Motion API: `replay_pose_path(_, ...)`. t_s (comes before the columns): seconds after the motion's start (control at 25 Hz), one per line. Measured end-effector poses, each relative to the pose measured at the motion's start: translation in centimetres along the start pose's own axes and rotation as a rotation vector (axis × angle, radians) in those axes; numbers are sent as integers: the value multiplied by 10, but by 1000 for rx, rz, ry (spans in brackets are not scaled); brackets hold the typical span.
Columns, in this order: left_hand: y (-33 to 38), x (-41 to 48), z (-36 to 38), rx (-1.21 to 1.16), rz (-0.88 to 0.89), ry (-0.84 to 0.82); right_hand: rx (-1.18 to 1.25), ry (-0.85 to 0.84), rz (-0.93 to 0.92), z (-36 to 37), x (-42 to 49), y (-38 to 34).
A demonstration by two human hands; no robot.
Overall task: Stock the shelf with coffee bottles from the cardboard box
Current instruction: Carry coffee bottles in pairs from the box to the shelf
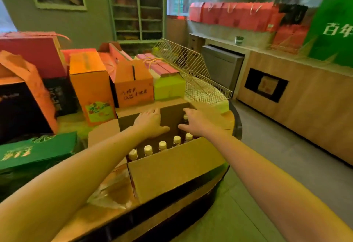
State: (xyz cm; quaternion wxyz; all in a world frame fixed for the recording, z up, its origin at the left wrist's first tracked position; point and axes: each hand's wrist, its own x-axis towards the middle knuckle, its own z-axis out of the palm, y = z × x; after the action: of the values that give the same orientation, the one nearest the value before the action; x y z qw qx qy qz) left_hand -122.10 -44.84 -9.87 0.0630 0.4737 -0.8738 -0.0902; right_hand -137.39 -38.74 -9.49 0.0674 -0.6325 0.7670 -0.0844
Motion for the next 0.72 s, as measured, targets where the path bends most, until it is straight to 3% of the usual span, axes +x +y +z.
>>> replay_pose_path(0.24, -36, 60, 61, 21, -241, -110, 1, -209, -258, 73, 105, 17)
replay_pose_path(0.36, -59, 69, 91, -81, -379, -186, 56, -356, -358, 108, 137, 19)
replay_pose_path(0.56, -82, 69, 132, -240, -396, -282, 193, -588, -396, 154, 157, 26)
replay_pose_path(0.72, -87, 71, 158, -321, -410, -322, 268, -660, -397, 179, 162, 32)
